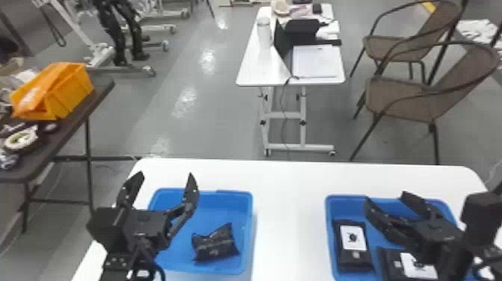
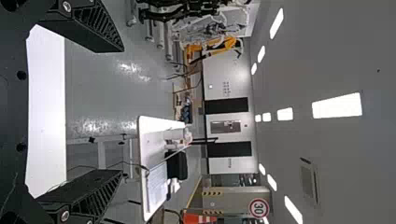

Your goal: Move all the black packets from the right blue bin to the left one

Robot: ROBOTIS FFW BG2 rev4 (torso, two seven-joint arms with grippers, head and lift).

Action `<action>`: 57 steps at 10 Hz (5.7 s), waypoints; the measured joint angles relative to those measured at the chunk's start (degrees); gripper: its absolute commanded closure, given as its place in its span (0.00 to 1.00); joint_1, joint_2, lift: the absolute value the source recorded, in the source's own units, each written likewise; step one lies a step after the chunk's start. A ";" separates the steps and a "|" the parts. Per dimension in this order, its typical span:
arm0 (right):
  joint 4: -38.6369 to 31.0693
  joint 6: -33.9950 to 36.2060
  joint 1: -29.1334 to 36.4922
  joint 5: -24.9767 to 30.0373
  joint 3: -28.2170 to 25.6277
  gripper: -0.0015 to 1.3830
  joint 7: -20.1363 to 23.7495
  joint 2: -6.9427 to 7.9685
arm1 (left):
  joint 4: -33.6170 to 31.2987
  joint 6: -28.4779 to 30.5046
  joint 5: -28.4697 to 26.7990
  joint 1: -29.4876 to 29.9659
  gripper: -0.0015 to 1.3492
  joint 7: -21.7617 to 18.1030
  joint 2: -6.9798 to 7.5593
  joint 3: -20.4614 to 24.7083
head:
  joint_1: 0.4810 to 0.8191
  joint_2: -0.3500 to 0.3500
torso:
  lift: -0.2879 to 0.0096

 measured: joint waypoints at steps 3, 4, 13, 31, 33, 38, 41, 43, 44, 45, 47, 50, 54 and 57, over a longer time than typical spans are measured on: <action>2.69 -0.97 3.31 1.13 -1.01 0.16 -7.82 0.40 | -2.24 0.64 2.15 -0.47 0.05 -0.11 0.00 -0.17 | 0.63 0.62 | 0.97; 4.98 -1.49 3.30 0.81 -1.72 0.16 -9.76 1.34 | -2.39 0.80 2.63 -0.50 0.05 -0.10 0.00 -0.34 | 0.63 0.60 | 0.97; 26.91 -4.07 -9.89 0.38 -4.77 0.16 -12.29 1.71 | -2.43 3.24 4.64 -0.67 0.05 -1.05 0.00 -0.64 | 0.63 0.51 | 0.97; 26.30 -9.10 -6.77 -11.72 -1.44 0.56 -14.90 1.73 | -1.96 6.94 6.94 -0.90 0.06 -4.14 0.00 1.17 | 0.63 0.57 | 0.97; 23.80 -10.26 -5.58 -10.10 -1.06 0.02 -17.11 1.50 | -1.97 6.97 7.10 -1.09 0.06 -4.14 0.00 0.91 | 0.63 0.55 | 0.97; 23.91 -8.76 -5.03 -11.58 -1.11 0.18 -18.21 0.50 | -1.99 6.87 6.86 -1.02 0.06 -4.22 0.00 0.90 | 0.63 0.53 | 0.97; 27.73 -7.52 -8.21 -10.05 -0.92 0.18 -18.05 -0.13 | -1.99 6.85 6.87 -1.07 0.06 -4.22 0.00 0.89 | 0.63 0.53 | 0.97; 32.11 -7.12 -11.75 -9.18 -0.37 0.18 -17.83 -0.59 | -1.99 6.73 6.87 -1.24 0.06 -4.21 0.00 0.89 | 0.63 0.52 | 0.97; 33.77 -6.71 -13.28 -7.97 -0.27 0.18 -17.95 -0.60 | -1.98 6.71 6.91 -1.28 0.06 -4.21 0.00 0.91 | 0.63 0.52 | 0.97; 34.72 -5.39 -14.82 -6.39 -0.27 0.18 -17.96 -0.62 | -1.92 6.70 6.95 -1.25 0.06 -4.22 0.00 1.00 | 0.63 0.52 | 0.97; 37.59 -4.67 -17.39 -6.09 -0.11 0.39 -17.42 -0.71 | -1.90 6.64 6.96 -1.17 0.06 -4.23 0.00 1.05 | 0.63 0.53 | 0.97; 41.09 -4.92 -18.27 -9.54 -0.04 0.91 -16.77 -0.68 | -1.90 6.67 6.82 -1.04 0.06 -4.86 0.00 1.43 | 0.63 0.54 | 0.97; 39.29 -6.32 -15.67 -12.35 -0.22 0.92 -17.14 -0.52 | -1.96 7.53 7.46 -1.75 0.06 -5.66 0.00 1.66 | 0.63 0.54 | 0.97; 18.53 -3.61 -4.18 -12.53 -0.79 0.92 -17.46 -1.20 | -3.56 11.99 12.64 -3.03 0.06 -5.64 0.00 2.71 | 0.63 0.54 | 0.97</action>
